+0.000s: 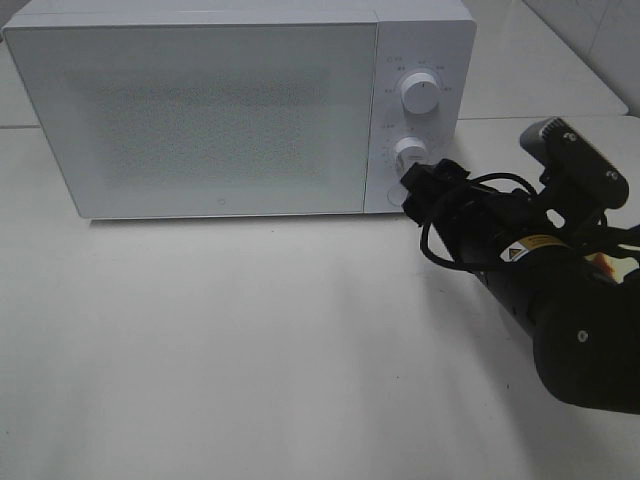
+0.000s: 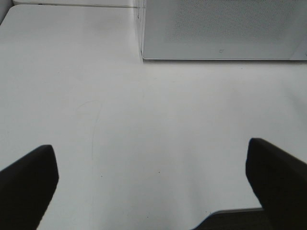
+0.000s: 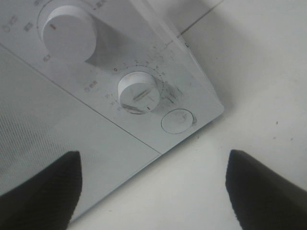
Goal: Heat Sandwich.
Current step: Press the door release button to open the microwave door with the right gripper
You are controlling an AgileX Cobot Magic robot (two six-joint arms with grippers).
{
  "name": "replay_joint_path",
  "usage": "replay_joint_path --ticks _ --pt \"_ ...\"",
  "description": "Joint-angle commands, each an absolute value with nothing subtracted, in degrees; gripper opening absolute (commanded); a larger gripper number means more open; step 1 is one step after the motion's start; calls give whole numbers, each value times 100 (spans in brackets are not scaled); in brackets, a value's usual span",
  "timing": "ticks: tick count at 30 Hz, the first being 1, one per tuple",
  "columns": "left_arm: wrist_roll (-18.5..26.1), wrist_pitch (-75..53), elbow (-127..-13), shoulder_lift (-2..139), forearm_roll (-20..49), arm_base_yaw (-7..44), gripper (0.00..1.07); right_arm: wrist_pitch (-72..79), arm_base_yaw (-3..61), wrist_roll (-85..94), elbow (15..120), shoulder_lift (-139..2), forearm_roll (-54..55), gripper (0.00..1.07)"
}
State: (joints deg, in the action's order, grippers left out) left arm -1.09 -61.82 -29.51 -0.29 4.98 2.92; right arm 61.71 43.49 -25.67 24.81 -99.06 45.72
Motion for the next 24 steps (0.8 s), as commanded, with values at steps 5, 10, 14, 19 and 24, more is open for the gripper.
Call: replay_joint_path --ticks 5,10,14,19,24 --pt "-97 -6148 -2951 -160 521 281 100 6159 4372 -5248 2492 -9884 4549 69" --pt "-97 -6148 -2951 -160 521 281 100 5970 4372 -6205 2498 -9884 4549 59" --pt "-97 -6148 -2951 -160 521 281 100 5615 4372 -7105 2498 -9884 4549 27" --pt "-97 -6148 -2951 -160 521 281 100 5500 4372 -7151 2498 -9884 4549 0" --pt "-97 -6148 -2951 -160 521 281 100 5351 4354 -7156 2504 -9884 4549 0"
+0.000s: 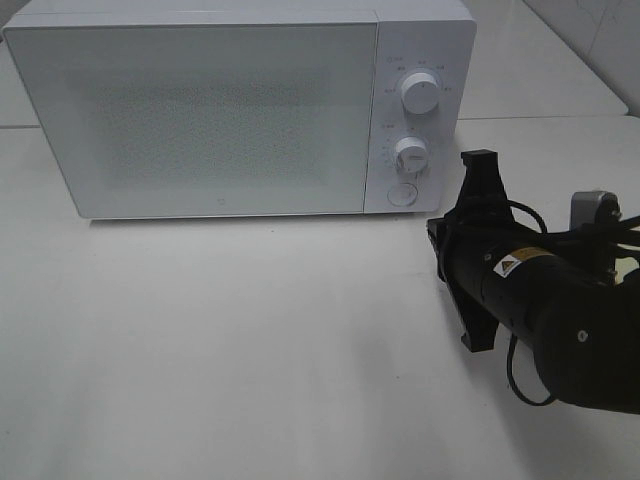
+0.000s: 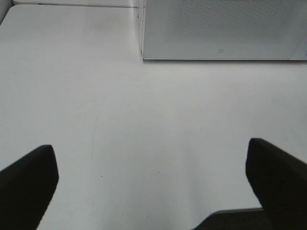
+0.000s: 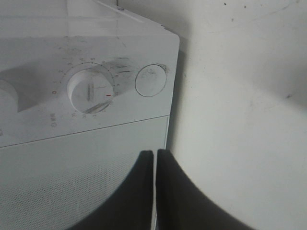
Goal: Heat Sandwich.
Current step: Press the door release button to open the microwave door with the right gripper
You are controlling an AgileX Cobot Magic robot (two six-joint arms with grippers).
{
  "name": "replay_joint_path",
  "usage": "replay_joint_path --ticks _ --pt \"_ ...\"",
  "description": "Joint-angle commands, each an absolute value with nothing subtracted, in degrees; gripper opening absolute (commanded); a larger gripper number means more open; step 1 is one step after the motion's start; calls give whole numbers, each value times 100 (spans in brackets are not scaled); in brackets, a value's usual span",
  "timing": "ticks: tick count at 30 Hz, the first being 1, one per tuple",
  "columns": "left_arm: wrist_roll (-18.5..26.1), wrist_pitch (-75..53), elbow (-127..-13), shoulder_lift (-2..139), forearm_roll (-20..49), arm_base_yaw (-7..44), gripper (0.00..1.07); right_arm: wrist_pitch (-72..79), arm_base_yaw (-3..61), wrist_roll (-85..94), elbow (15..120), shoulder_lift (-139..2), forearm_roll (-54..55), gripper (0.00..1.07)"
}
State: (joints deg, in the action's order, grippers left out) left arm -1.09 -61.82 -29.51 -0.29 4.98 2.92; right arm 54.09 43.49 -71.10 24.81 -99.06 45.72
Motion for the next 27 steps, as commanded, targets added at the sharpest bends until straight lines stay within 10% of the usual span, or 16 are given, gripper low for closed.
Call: replay_joint_path --ticks 1,27 --pt "-97 -6148 -2951 -160 521 281 100 5351 4354 -7156 2504 -9884 4549 0" --pt "-97 -6148 -2951 -160 521 281 100 5254 3552 -7448 3770 -11167 3627 0"
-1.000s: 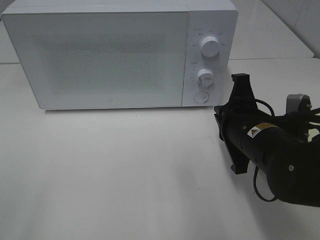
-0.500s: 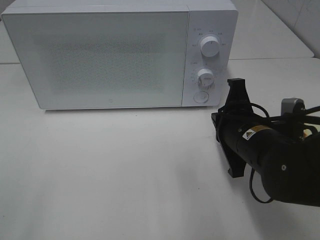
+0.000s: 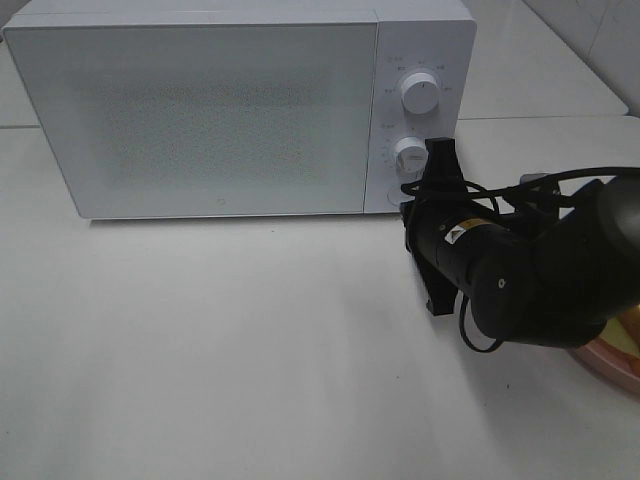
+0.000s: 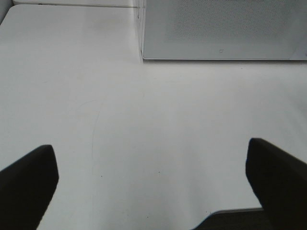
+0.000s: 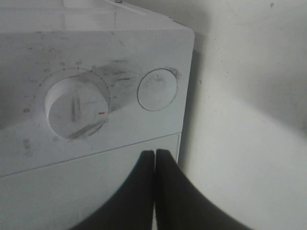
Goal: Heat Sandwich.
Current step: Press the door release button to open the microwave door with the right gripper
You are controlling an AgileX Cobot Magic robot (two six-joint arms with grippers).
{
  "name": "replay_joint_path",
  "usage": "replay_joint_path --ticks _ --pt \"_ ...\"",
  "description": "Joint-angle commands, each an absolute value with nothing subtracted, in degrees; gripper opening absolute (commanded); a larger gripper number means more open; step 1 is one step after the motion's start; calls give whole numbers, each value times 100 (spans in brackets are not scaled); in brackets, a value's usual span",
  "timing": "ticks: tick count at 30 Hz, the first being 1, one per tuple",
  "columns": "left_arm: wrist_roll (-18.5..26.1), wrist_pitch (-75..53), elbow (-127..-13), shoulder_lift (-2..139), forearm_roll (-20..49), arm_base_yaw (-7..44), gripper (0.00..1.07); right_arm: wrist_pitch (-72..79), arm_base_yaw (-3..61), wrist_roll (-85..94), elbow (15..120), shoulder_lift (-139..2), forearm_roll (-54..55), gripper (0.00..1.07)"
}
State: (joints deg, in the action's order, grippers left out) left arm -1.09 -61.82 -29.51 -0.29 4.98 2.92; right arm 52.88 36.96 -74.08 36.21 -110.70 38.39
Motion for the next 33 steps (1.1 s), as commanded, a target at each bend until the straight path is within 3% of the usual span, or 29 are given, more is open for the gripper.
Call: replay_joint_path --ticks 1,18,33 --pt "-97 -6148 -2951 -160 521 281 100 5225 3501 -7477 3827 -11230 3564 0" --pt "-97 -6148 -2951 -160 521 281 100 4956 2819 -7678 4744 -11981 3128 0" --pt "-97 -6148 -2951 -160 521 281 100 4733 2756 -7815 5128 -12152 2830 0"
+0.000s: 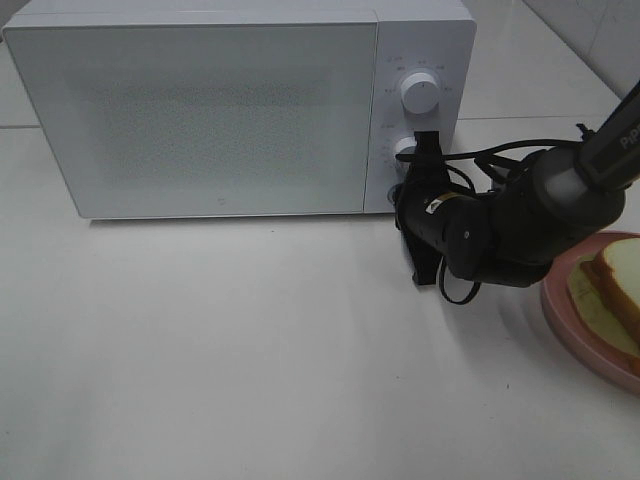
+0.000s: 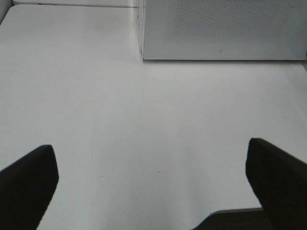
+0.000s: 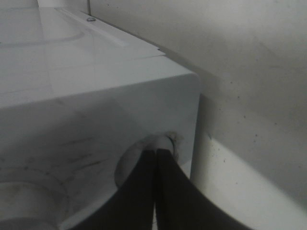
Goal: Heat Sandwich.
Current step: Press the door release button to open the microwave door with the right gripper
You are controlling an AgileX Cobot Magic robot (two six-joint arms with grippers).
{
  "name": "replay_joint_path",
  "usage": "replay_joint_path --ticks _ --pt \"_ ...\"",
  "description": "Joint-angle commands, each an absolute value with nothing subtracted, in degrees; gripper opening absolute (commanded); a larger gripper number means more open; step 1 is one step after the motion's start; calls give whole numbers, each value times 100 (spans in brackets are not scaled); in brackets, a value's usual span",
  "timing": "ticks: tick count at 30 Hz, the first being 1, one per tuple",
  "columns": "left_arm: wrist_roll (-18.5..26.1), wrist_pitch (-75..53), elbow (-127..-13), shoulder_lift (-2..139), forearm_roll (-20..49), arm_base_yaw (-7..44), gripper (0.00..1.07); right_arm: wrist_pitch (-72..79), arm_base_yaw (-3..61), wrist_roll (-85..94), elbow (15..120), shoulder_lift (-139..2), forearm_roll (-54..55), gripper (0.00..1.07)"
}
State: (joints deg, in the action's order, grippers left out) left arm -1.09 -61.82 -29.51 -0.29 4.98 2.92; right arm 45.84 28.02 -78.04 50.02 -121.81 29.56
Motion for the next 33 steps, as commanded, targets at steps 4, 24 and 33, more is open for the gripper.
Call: replay_joint_path --ticks 4,24,33 --pt "-97 -6148 -2951 -160 521 281 100 5031 2756 -7798 5128 -12152 2836 0" --pt "-97 -6148 -2951 -160 521 281 100 6366 2750 -7363 5833 -12531 3352 0" --pt "-97 -6148 -2951 -160 521 281 100 6079 2750 -7294 5833 -12502 3375 0"
